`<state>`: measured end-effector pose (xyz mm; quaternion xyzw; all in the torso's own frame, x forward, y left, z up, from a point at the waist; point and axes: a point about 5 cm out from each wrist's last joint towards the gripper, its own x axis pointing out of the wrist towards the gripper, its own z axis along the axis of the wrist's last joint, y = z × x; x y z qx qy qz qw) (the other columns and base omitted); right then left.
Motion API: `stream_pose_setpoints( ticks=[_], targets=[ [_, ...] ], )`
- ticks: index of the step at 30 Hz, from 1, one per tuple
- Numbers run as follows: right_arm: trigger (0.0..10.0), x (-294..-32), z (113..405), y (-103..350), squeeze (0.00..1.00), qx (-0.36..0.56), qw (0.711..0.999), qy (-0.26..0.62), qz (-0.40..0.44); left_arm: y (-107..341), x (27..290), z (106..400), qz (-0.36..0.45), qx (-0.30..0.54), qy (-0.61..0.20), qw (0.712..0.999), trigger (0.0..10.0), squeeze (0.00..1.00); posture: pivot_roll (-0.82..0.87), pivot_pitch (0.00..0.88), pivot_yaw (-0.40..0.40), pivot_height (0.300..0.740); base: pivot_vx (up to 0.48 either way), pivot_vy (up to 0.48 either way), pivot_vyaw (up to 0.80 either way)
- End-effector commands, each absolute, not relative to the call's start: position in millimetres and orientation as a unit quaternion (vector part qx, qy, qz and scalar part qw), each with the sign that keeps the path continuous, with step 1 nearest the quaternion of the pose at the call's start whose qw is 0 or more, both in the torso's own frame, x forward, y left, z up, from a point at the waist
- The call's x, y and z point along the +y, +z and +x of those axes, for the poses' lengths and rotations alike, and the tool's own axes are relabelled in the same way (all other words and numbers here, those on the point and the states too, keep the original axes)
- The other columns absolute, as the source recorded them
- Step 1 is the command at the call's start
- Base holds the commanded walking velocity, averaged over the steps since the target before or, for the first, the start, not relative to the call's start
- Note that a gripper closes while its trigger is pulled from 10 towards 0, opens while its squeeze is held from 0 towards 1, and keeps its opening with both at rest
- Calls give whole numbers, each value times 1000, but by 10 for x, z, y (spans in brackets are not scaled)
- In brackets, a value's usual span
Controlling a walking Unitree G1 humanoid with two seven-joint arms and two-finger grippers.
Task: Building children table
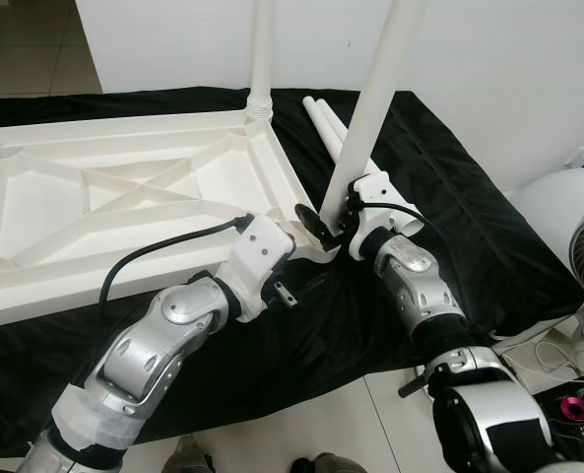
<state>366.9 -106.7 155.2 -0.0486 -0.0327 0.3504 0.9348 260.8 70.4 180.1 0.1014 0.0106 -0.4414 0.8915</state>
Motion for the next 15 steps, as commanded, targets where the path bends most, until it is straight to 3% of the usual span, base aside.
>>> stream_pose_setpoints(
  ticks=[1, 4, 5, 6, 7, 15],
  targets=[
    [10000, -1085, 3666, 1509, 0, -21, 927, 369, -58, 1820, 648, 2556, 104, 8, -481, 870, 10000, 0, 24, 56, -89, 740, 0, 0, 0],
    [10000, -1096, 3671, 1491, 0, -15, 923, 379, -66, 1822, 654, 2558, 105, 8, -481, 870, 10000, 0, 26, 56, -89, 740, 0, 0, 0],
    [4510, -1114, 3684, 1479, 0, -12, 921, 381, -75, 1824, 660, 2559, 106, 8, -481, 870, 10000, 0, 28, 56, -90, 740, 0, 0, 0],
    [4510, -1114, 3684, 1479, 0, -12, 921, 381, -75, 1824, 660, 2559, 106, 8, -481, 870, 10000, 0, 28, 56, -90, 740, 0, 0, 0],
    [0, -1146, 3697, 1473, 0, -11, 923, 377, -77, 1823, 669, 2557, 107, 9, -480, 871, 10000, 0, 29, 56, -90, 740, 0, 0, 0],
    [0, -1246, 3688, 1398, 0, -2, 925, 374, -70, 1816, 678, 2552, 106, 10, -477, 872, 10000, 0, 28, 57, -90, 740, 0, 0, 0]
  ],
)
